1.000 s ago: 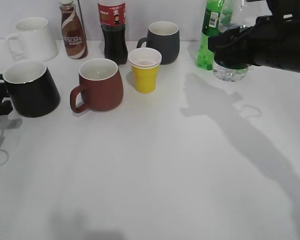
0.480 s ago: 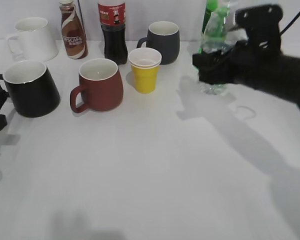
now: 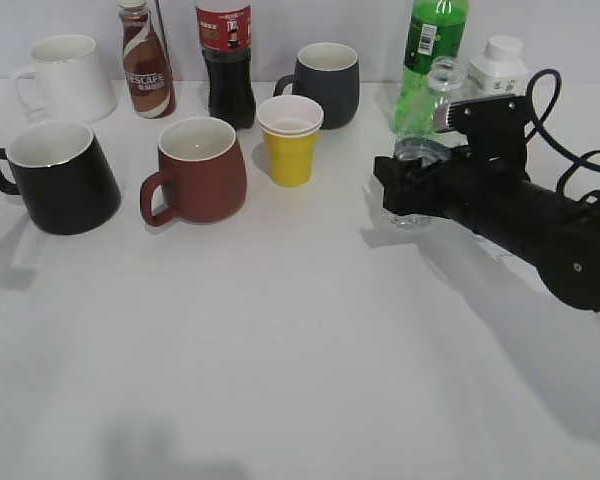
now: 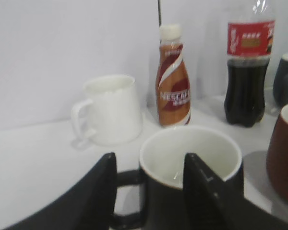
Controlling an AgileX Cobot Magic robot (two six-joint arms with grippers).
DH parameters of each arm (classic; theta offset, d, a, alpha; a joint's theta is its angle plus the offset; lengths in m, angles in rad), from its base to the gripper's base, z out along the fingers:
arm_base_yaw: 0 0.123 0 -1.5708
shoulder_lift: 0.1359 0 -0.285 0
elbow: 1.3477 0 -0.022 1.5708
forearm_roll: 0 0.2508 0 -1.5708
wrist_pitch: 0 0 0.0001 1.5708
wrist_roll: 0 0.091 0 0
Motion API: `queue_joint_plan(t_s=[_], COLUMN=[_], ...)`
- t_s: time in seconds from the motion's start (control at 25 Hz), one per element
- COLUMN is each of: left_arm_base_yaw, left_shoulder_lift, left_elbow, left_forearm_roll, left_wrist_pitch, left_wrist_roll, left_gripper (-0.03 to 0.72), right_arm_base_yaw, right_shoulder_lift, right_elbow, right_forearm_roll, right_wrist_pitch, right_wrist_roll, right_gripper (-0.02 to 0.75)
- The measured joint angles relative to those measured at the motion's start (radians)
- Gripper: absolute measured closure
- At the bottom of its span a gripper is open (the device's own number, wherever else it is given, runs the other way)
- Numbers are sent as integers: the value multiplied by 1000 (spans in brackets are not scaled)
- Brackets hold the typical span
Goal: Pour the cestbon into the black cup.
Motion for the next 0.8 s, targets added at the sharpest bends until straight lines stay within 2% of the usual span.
queue_joint_plan(t_s=[0.12, 0.16, 0.48, 0.6, 0.8], left_arm_base_yaw=[0, 0, -3, -3, -13], left_shoulder_lift=[-12, -12, -112, -253, -583], left_elbow=[0, 0, -6, -46, -173], left_forearm_roll=[9, 11, 18, 23, 119], left_wrist_pitch=[-2, -2, 31, 248, 790], left_wrist_roll=[0, 0, -37, -128, -252], left_gripper=[347, 347, 347, 347, 347], right_arm_base_yaw=[0, 0, 0, 0, 0], right_shoulder_lift=[0, -2, -196, -352, -630], right_elbow=[15, 17, 20, 20, 21], right_forearm_roll=[1, 1, 9, 7, -49], right_wrist_pitch=[-27, -31, -22, 94, 413], right_wrist_roll=[-17, -26, -101, -109, -110], right_gripper=[101, 84, 57, 57, 57])
